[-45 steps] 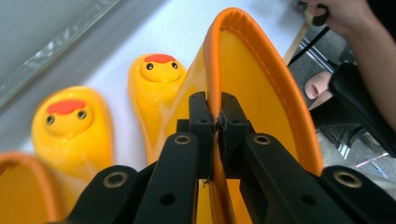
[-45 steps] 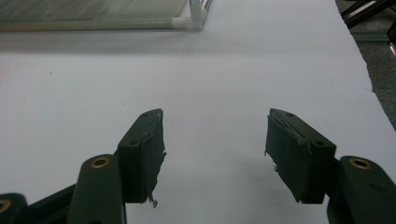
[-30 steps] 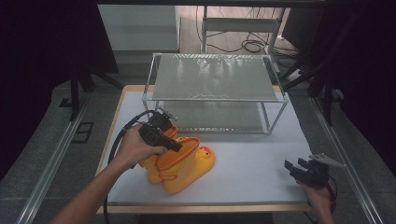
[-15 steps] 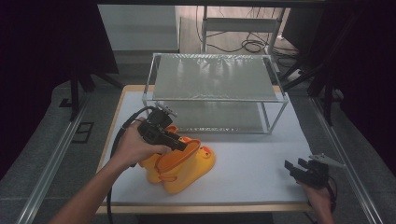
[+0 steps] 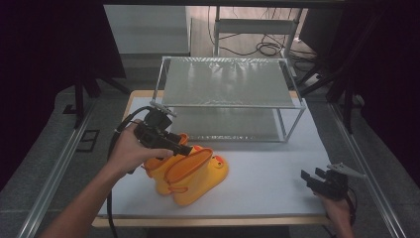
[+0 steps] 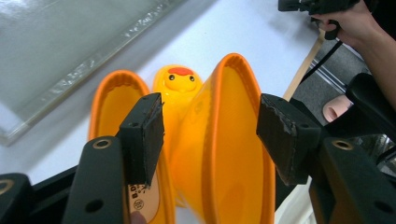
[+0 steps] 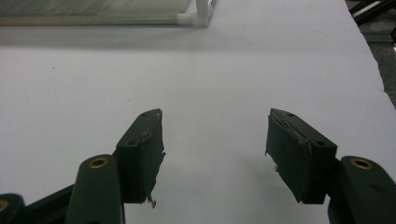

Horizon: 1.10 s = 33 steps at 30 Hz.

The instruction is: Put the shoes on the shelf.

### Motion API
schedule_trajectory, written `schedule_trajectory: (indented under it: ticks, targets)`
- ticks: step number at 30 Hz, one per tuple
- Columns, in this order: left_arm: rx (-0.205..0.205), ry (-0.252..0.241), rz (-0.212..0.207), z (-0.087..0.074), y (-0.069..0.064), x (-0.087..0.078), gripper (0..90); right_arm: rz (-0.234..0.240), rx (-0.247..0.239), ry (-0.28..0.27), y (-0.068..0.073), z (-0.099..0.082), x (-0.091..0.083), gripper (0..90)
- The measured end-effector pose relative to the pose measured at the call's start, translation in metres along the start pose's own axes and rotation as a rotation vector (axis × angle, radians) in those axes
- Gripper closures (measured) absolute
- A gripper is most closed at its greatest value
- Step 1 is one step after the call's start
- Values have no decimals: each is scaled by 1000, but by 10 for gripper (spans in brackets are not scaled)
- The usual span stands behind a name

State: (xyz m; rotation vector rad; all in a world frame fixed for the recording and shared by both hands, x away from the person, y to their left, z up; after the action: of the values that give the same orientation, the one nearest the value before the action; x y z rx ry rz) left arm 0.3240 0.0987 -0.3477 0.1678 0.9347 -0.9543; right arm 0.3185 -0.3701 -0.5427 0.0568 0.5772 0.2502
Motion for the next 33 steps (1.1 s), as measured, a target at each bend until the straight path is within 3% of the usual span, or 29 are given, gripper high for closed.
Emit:
schedule_trajectory:
  ticks: [8,12,17,22,29,31,33]
  targets:
    - [-13,54,9,-13,7,4,361,-6,10,4,-2,0,-2,363]
    - [-6,106,13,-21,8,13,344,-4,1,10,-1,-2,0,362]
    - [-3,113,64,-22,12,27,361,-6,2,13,-1,-2,0,363]
    - [-15,167,59,-26,12,40,366,-10,9,14,-3,-2,-1,363]
    - [-28,189,76,-26,12,47,476,-13,9,17,-4,-3,-1,363]
    - [-33,193,82,-26,12,47,544,-11,11,16,-3,-3,0,363]
    - [-35,186,80,-25,14,46,671,-11,8,17,-3,-3,0,363]
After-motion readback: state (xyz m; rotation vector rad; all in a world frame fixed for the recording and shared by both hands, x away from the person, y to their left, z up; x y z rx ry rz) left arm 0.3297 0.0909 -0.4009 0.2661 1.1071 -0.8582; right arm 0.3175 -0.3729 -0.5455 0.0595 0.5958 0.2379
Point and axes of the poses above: each handheld gripper's, and its own axes: x roughly forward along the jaws, z roughly out of its top, y roughly to its left, the point moved 6 cm from there along x, roughly forward along the jaws, and after that the axes turned 4 degrees about -y, right-handed, at the moved point
